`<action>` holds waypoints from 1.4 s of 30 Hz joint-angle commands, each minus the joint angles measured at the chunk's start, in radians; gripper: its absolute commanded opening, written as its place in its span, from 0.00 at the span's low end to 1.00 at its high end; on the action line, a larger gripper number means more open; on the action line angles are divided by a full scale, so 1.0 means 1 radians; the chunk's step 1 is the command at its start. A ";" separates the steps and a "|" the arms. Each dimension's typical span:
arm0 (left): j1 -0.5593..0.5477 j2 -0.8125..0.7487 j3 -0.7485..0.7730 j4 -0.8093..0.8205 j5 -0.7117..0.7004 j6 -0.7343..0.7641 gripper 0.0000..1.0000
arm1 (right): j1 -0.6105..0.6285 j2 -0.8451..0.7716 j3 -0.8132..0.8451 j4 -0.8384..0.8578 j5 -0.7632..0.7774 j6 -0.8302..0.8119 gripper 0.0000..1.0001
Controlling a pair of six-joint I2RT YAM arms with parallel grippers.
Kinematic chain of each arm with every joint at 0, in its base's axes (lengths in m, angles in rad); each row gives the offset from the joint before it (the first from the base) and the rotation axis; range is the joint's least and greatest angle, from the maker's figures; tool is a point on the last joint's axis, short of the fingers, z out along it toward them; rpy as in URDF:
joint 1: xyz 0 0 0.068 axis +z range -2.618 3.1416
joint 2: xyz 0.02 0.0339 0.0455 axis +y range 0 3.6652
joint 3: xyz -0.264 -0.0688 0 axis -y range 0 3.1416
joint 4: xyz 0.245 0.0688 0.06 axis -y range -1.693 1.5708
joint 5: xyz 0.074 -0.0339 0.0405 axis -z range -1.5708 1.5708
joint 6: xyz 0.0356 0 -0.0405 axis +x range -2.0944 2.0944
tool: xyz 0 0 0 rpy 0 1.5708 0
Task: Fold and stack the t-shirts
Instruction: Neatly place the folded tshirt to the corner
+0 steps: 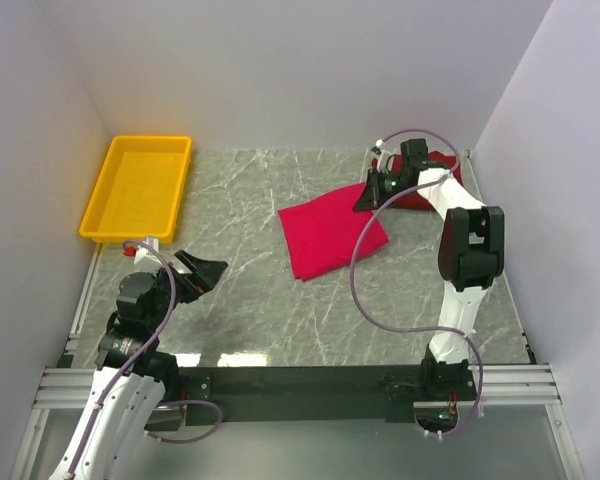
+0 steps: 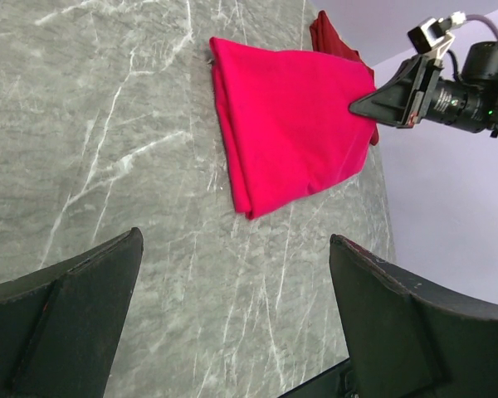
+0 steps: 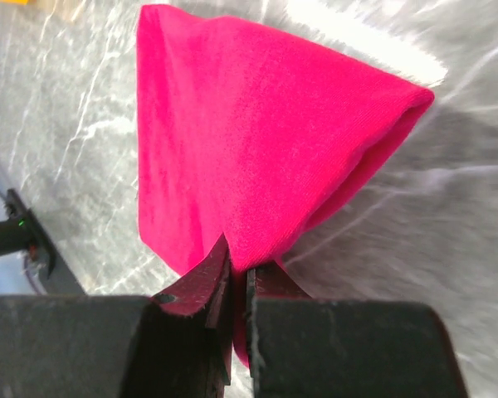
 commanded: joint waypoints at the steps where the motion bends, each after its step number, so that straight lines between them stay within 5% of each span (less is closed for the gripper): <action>1: 0.004 0.001 0.019 0.048 0.010 0.010 0.99 | -0.022 -0.065 0.101 0.003 0.044 -0.023 0.00; 23: 0.004 0.048 0.018 0.072 0.027 0.032 0.99 | -0.046 0.080 0.540 -0.120 0.245 0.034 0.00; 42: 0.004 0.079 0.006 0.095 0.041 0.038 0.99 | -0.115 0.129 0.695 -0.190 0.302 0.014 0.00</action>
